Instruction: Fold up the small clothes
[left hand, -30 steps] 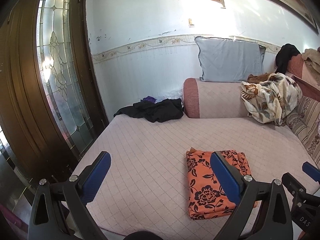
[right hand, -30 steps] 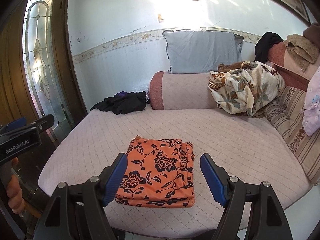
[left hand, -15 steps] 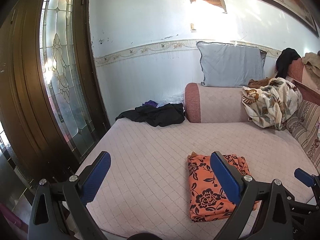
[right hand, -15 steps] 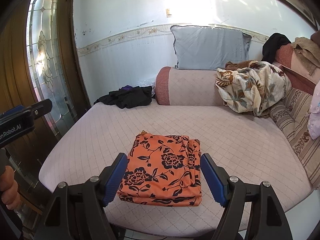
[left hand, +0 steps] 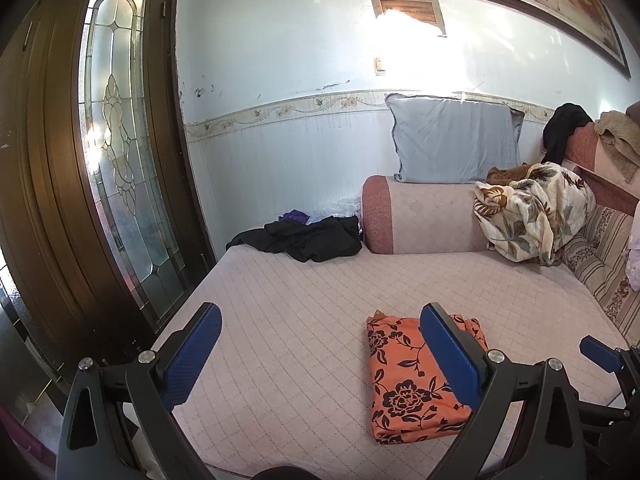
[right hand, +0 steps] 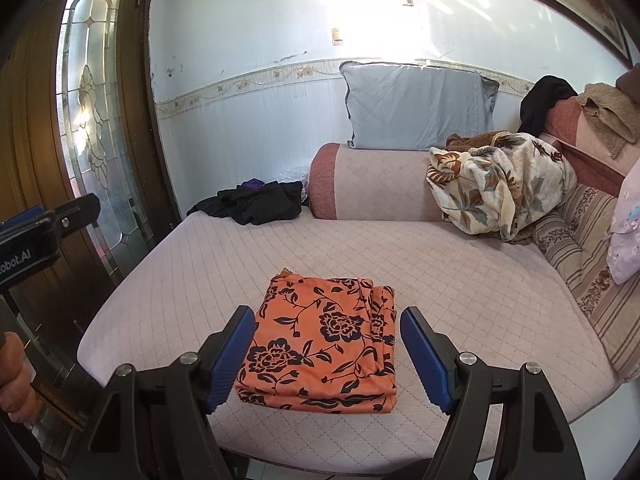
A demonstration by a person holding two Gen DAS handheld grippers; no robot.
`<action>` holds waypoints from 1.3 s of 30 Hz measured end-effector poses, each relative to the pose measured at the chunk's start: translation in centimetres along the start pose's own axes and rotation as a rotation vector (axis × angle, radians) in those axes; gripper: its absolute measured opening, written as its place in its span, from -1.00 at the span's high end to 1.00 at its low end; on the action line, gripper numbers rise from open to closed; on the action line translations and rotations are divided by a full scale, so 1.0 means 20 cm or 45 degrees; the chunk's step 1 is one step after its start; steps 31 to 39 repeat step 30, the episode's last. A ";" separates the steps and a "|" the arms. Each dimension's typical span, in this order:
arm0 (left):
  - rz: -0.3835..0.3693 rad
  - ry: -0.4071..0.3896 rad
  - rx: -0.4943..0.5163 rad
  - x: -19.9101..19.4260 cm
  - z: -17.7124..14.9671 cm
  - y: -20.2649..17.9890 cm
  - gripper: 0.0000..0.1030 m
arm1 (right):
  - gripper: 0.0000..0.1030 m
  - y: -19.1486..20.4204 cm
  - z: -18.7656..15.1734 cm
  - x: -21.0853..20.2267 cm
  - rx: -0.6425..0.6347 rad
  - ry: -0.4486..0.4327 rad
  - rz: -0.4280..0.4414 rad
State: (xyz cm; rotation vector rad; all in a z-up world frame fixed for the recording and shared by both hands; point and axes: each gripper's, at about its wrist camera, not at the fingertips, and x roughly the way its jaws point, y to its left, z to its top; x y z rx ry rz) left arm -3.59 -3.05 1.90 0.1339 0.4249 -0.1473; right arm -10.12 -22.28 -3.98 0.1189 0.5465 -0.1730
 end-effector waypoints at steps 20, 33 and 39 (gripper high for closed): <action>-0.015 0.032 -0.030 0.14 0.08 0.02 -0.93 | -0.52 0.02 0.14 0.19 0.000 0.032 0.014; -0.112 0.165 -0.142 0.43 0.07 0.08 -0.93 | -0.52 -0.01 0.19 0.37 0.002 0.054 0.055; -0.112 0.165 -0.142 0.43 0.07 0.08 -0.93 | -0.52 -0.01 0.19 0.37 0.002 0.054 0.055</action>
